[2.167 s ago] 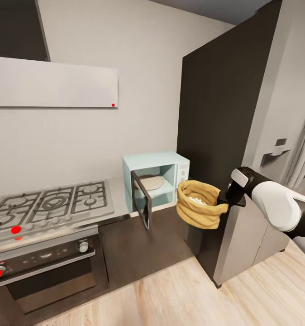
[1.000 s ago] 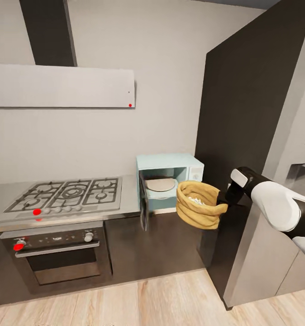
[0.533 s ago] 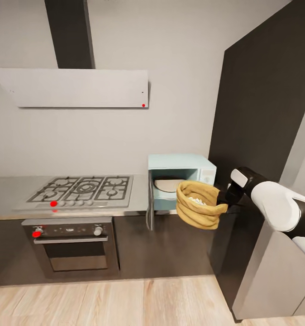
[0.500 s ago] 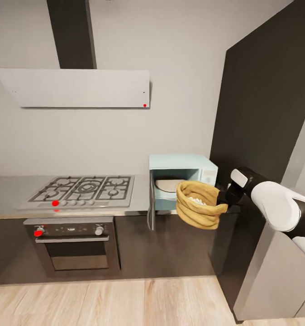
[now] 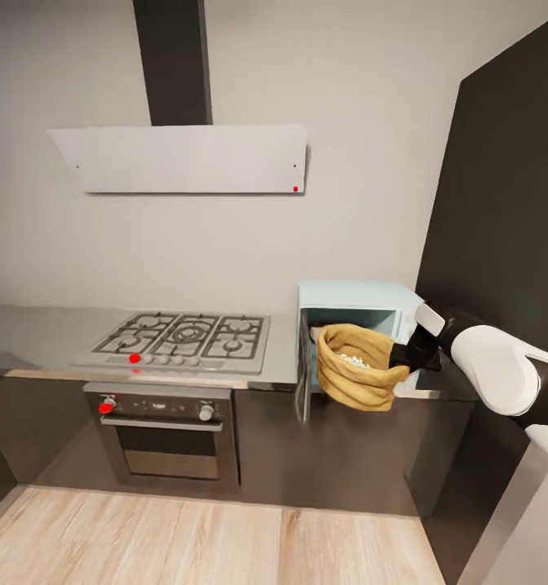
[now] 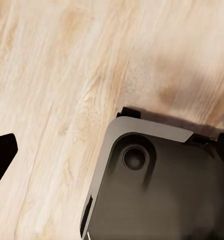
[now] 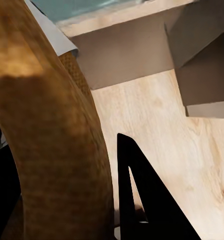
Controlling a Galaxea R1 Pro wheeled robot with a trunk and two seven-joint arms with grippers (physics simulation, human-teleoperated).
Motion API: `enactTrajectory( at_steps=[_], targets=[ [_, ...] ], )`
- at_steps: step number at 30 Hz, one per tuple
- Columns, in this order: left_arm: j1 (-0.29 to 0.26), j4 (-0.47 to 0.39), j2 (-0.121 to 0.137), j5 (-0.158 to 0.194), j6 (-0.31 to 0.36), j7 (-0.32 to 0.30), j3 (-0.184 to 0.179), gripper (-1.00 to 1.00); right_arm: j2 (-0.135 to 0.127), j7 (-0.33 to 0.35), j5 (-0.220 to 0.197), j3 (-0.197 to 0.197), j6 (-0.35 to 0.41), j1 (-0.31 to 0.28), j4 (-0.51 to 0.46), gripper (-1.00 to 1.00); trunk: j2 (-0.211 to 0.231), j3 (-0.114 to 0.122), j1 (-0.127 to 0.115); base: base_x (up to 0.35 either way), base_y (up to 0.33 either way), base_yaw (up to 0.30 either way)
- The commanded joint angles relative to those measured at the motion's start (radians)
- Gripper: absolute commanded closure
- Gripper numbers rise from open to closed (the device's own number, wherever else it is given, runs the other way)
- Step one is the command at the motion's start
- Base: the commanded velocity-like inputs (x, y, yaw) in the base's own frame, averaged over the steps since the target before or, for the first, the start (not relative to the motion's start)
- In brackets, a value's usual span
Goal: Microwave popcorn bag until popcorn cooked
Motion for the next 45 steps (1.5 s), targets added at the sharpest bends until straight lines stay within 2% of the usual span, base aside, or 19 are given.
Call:
enactTrajectory(
  at_steps=[1, 6, 17, 22, 30, 45],
  targets=[
    [-0.001, 0.001, 0.000, 0.000, -0.004, 0.000, 0.001, -1.00, 0.000, -0.009, -0.002, -0.009, 0.002, -0.001, -0.001, 1.00, -0.001, -0.002, 0.001, 0.322, 0.000, 0.073],
    [-0.001, 0.001, 0.000, 0.000, -0.003, 0.001, 0.001, -1.00, 0.000, -0.009, -0.002, -0.009, 0.002, -0.001, -0.001, 1.00, -0.001, -0.002, 0.001, 0.263, 0.000, 0.017],
    [-0.001, 0.001, 0.000, 0.000, -0.003, 0.000, 0.001, -1.00, 0.000, -0.009, -0.002, -0.009, 0.002, -0.001, 0.001, 1.00, -0.001, -0.002, 0.001, 0.014, -0.085, 0.000],
    [-0.001, 0.001, 0.000, 0.000, -0.003, 0.000, 0.001, -1.00, 0.000, -0.010, -0.002, -0.008, 0.003, -0.001, 0.033, 1.00, -0.001, -0.002, 0.001, 0.000, -0.002, 0.000],
    [-0.001, 0.001, -0.005, 0.000, -0.003, 0.000, 0.001, -1.00, -0.037, -0.012, -0.001, -0.007, 0.005, -0.001, 0.038, 1.00, -0.001, -0.002, 0.001, 0.000, 0.000, 0.000],
    [-0.001, 0.001, -0.006, 0.000, -0.003, 0.000, 0.001, -1.00, -0.040, -0.014, -0.002, -0.007, 0.006, -0.001, 0.035, 1.00, -0.001, -0.002, 0.001, 0.114, 0.029, 0.000]
  ],
)
